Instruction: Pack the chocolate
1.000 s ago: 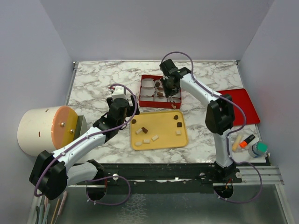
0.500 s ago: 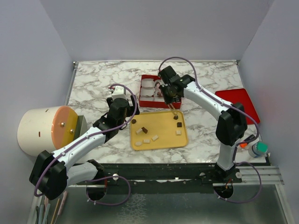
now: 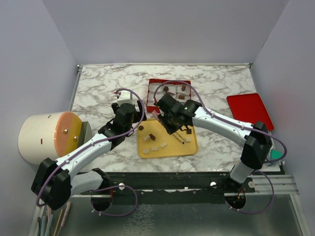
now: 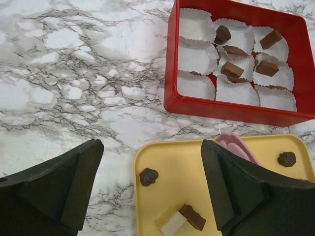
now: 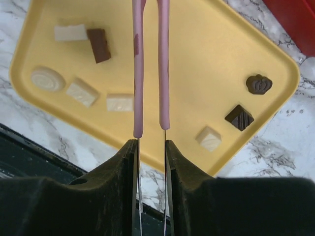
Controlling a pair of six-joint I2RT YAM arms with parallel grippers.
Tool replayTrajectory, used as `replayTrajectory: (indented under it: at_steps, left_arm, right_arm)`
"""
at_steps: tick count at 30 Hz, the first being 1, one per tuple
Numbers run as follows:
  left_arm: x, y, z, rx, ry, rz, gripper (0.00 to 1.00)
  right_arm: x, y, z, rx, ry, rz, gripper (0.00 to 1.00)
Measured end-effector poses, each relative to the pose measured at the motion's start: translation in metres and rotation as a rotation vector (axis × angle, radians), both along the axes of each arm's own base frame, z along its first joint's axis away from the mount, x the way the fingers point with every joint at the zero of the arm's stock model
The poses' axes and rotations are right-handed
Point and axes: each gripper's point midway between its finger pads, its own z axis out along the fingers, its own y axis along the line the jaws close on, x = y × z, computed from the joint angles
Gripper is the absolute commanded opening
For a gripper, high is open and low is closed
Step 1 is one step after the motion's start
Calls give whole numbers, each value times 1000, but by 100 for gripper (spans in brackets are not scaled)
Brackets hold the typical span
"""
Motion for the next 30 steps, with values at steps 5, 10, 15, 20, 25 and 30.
replayTrajectory:
  at_steps: [5,10,15,20,25,30]
  left_arm:
    - [0,2,0,5,1,7,92]
    - [-1,5,-3,19,12,19,93]
    - [-3,8,-2,27,23,27,94]
    - [-3,9,6,15,6,30,94]
    - [-3,11,7,14,6,35,94]
    - [-4,12,7,13,6,38,94]
  right_arm:
    - [-22,-5,6,14,4,16,36]
    - [-39,-11,0,0,26,35,37]
    - [-54,-14,-9,-14,62,50,39]
    - [-65,-8,-11,-13,73,78,39]
    - [-77,-4,-13,-9,89,102,39]
    - [-87,-2,-17,-14,103,121,39]
